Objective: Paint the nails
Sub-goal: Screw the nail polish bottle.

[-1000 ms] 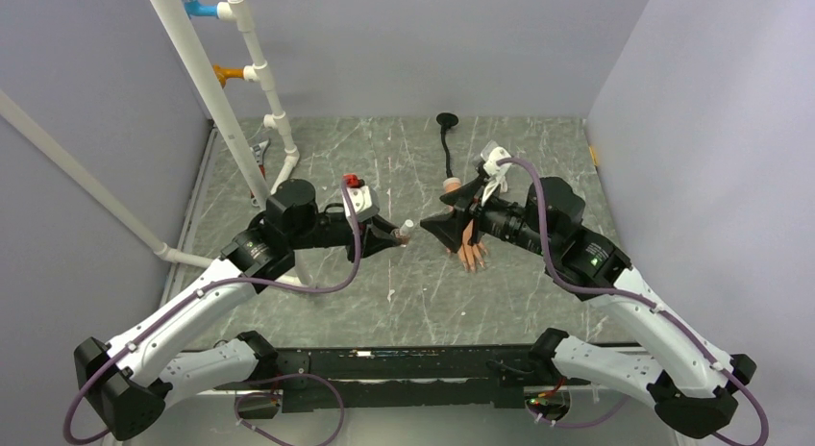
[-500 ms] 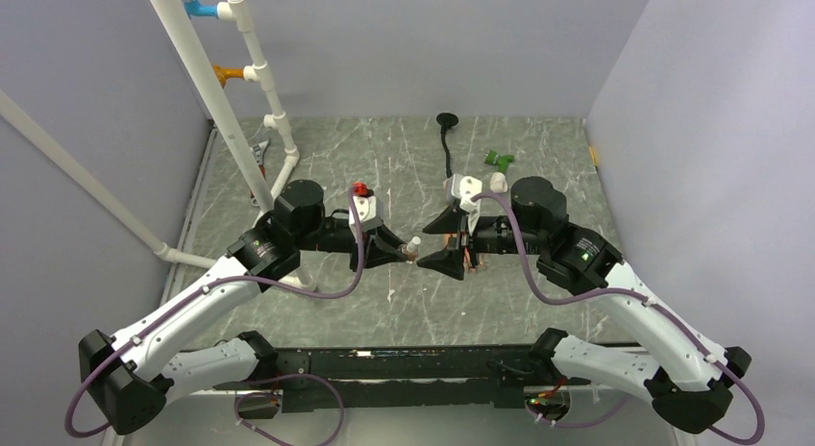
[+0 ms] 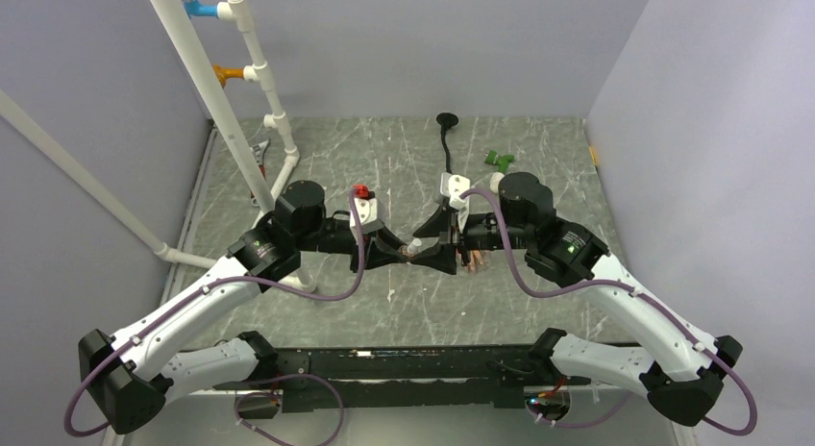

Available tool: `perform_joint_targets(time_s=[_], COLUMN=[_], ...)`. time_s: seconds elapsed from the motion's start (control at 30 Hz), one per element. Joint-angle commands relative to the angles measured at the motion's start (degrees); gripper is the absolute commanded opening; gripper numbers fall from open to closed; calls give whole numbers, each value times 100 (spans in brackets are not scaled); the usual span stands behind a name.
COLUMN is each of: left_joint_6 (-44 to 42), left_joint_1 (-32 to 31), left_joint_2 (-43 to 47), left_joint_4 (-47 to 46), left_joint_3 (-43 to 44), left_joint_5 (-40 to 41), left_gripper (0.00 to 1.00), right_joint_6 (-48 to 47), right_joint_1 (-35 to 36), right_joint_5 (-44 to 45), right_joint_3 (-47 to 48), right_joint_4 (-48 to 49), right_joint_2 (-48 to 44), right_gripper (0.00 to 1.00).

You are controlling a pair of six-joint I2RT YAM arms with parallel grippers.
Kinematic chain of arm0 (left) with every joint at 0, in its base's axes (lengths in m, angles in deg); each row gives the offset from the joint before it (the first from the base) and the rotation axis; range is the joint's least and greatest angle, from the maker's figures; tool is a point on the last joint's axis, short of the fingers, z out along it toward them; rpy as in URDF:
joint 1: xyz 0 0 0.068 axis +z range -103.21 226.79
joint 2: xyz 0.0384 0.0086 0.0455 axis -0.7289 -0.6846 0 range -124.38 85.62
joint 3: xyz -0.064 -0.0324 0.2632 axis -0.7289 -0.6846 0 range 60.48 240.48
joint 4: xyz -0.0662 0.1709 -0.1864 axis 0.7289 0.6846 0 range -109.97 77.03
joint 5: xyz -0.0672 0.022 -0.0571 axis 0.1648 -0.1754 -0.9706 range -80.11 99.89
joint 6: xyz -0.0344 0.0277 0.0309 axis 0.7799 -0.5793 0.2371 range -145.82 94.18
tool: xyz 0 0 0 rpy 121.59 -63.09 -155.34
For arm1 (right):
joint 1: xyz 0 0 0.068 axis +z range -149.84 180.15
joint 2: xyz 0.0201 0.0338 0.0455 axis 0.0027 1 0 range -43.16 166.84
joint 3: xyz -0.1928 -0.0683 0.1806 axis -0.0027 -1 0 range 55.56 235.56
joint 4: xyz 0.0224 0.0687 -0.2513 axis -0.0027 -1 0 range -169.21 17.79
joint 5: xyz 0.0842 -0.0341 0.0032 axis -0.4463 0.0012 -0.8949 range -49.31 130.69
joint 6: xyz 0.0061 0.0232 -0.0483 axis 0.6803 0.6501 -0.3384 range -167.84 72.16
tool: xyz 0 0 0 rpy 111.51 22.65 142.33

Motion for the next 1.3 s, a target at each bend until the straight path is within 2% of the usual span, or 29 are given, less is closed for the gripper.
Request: perform_joint_targets(time_s=[0.0,0.23,0.5,0.63,0.73,0.87,0.9,1.27], left_joint_6=[-88,-71,-58,-70,-62,-62,-64,53], left_joint_1=[-33,-33,-33,-34,-34,-33,-33,-37], left_joint_2=[55,60,124,129,151,170,168,132], left_joint_4=[-82,-123,-210,-196,-208,-220,-219,-237], left_joint_3=[267,245,183,190,174,171,170,160], left_joint_5=[-28,-26,-27,-45,-28,6,19,517], left_gripper=[0,0,0,0,0,0,0,0], right_joint_6=[-24,-50,-19,12,12,44,55,741], right_joint_1=[-24,-20,-33,-37,-43,-53,-54,-50], right_joint_5=[-65,-34,20,-15,-54,-73,-71,153], right_joint_3=[1,-25,24,-8,21,-3,-24,-179], right_joint_4=[306,264,150,169,141,153,158,496], right_joint_2=[-20,63,189,212,247,230,218,258], right_gripper=[47,39,40,35,26,3,0,0])
